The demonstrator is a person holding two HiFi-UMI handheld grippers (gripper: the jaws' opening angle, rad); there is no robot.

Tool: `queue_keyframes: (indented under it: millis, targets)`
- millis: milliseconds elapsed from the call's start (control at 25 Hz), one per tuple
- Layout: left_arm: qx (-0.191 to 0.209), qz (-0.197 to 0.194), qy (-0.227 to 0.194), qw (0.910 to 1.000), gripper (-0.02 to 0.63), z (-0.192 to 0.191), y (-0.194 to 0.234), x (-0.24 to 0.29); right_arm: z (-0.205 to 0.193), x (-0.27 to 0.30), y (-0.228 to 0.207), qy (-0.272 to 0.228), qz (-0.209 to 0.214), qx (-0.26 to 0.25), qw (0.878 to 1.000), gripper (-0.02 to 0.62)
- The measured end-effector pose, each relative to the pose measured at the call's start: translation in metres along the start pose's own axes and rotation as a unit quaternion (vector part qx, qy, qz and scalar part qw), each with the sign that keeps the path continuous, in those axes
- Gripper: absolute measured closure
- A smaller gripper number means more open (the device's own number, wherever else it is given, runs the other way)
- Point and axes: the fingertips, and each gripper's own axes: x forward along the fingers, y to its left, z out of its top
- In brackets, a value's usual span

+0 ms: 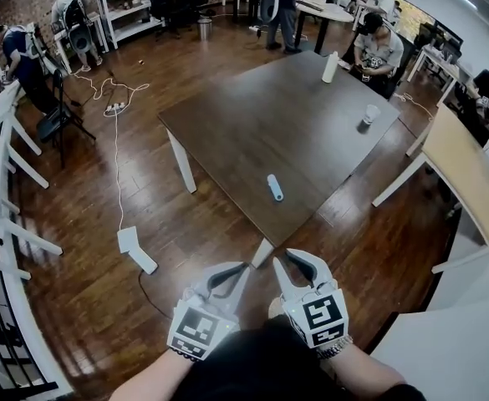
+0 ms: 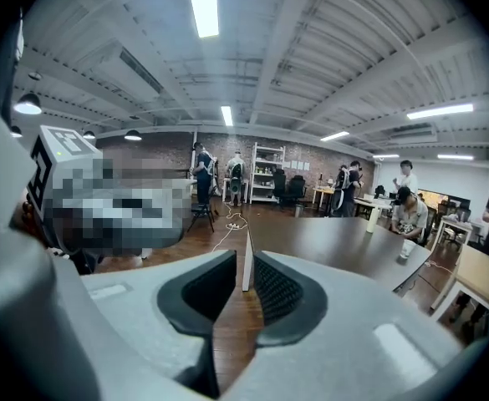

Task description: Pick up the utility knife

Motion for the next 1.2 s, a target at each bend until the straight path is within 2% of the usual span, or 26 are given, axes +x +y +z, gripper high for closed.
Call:
queue_keyframes:
  millis: [240,560,840,1200]
  targets:
    - [-0.002,0.007,0.011,0.9999,0.589,0.000,0.023,0.029,-0.005,0.034,-0.029,0.010,0.006,0.009,1.000,0.526]
    - [-0.008,0.029,0.043,0.9986,0.589,0.007,0.064,0.094,-0.014,0.097,-0.088,0.029,0.033,0.020,0.999,0.501]
    - [-0.023,0.049,0.083,0.9951,0.589,0.004,0.100,0.161,-0.038,0.163,-0.141,0.070,0.065,0.018,0.995,0.471]
    - [-0.039,0.078,0.109,0.9902,0.589,0.002,0.126,0.200,-0.081,0.222,-0.165,0.131,0.100,-0.003,0.986,0.432]
